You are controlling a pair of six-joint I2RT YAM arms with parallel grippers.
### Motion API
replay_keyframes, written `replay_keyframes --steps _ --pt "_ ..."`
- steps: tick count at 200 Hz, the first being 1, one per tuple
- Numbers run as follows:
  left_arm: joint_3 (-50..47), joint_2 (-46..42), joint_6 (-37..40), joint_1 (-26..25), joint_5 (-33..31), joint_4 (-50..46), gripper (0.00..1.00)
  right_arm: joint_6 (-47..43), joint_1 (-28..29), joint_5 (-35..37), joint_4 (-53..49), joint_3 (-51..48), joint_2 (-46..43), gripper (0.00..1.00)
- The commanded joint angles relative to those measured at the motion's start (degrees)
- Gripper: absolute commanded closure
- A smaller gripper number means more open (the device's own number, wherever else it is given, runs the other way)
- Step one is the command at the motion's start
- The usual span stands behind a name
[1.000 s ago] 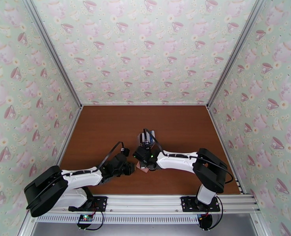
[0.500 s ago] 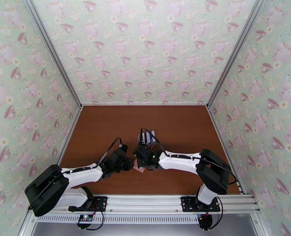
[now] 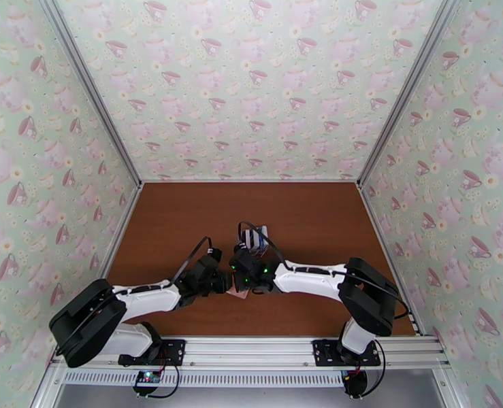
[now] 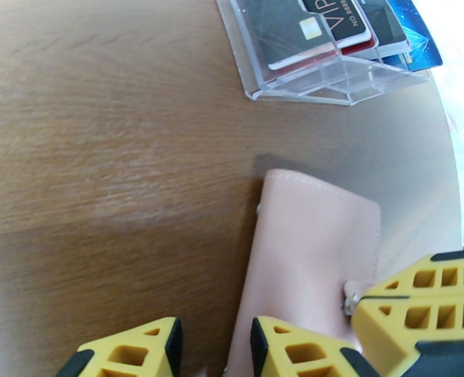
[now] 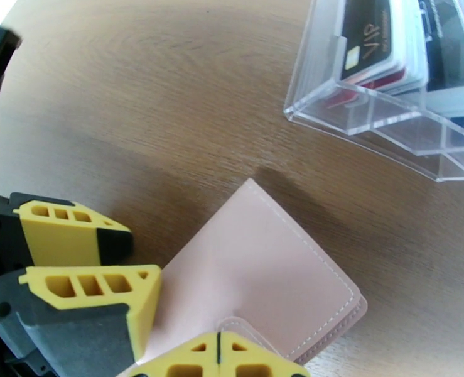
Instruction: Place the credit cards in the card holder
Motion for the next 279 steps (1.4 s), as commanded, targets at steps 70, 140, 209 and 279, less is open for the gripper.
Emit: replay_keyframes --steps 70,140,209,279 --pt "0.20 9.37 -3.56 -5.91 -1.35 -2.08 0.64 1.11 -0.81 -3.46 6.76 -2.42 -0.88 1.00" --pt "0.42 18.55 -7.98 -8.22 -2.15 -3.07 0.67 2.70 -2.98 -5.28 10.55 -6.09 -3.53 1.00" --pt "1.99 21.60 -8.48 -8.32 -2.02 -6.90 0.69 6.12 -6.48 -6.77 15.62 -12.77 -9.35 1.00" --pt "0.79 18.79 -8.72 -8.62 -2.21 -7.21 0.70 7.87 -7.71 -6.31 16.17 -16.65 -12.79 1.00"
